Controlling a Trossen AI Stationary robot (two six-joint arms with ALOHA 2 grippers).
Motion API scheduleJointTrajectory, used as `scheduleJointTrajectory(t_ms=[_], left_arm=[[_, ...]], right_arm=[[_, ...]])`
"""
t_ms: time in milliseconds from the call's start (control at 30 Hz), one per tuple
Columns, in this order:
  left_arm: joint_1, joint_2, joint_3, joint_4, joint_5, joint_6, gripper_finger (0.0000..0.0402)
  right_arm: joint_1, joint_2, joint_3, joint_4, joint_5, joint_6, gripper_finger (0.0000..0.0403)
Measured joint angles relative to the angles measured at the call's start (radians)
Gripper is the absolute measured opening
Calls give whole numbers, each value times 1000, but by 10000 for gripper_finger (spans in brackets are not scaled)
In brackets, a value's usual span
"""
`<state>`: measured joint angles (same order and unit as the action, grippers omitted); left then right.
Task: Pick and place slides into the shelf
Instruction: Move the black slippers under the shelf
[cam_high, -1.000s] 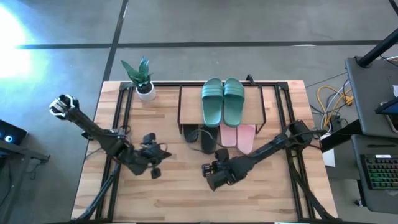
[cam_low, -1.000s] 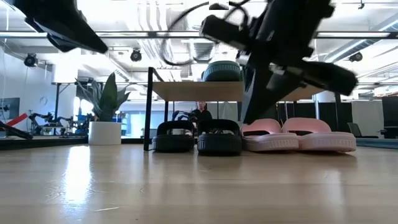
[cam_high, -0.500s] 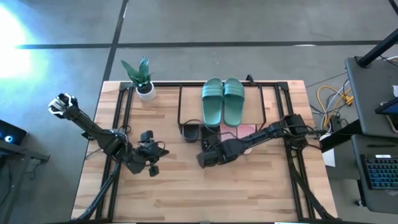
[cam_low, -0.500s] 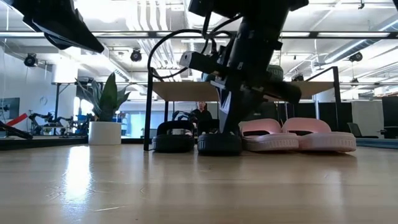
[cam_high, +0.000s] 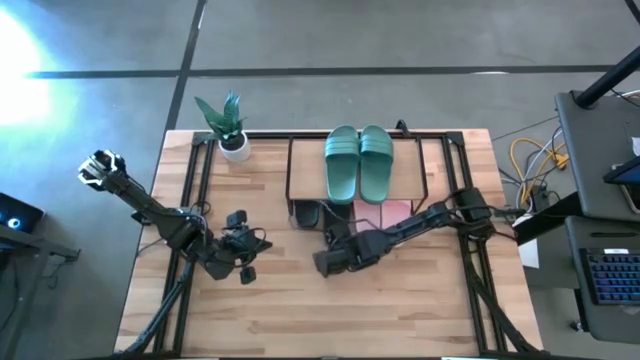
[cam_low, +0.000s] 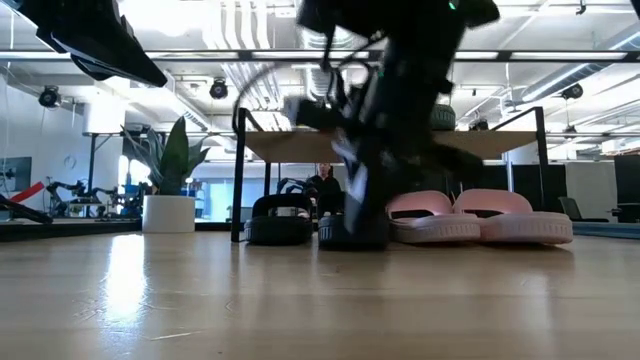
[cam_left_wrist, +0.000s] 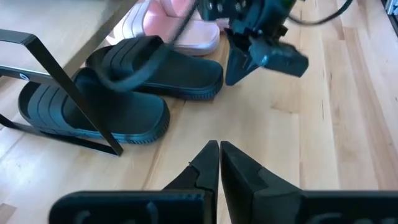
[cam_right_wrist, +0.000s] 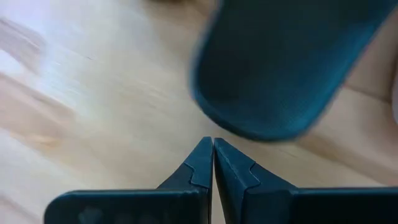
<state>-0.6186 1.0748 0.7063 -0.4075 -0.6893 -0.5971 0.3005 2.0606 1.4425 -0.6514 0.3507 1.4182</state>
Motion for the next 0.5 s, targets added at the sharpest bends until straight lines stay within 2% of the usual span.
scheduleJointTrajectory(t_ms=[100,500], left_arm=[[0,0,0,2,0,0,0],[0,4,0,1,1,1,0]], right_arm=[[7,-3,10,5,53,15,8],[-16,53,7,-4,73,-49,8]])
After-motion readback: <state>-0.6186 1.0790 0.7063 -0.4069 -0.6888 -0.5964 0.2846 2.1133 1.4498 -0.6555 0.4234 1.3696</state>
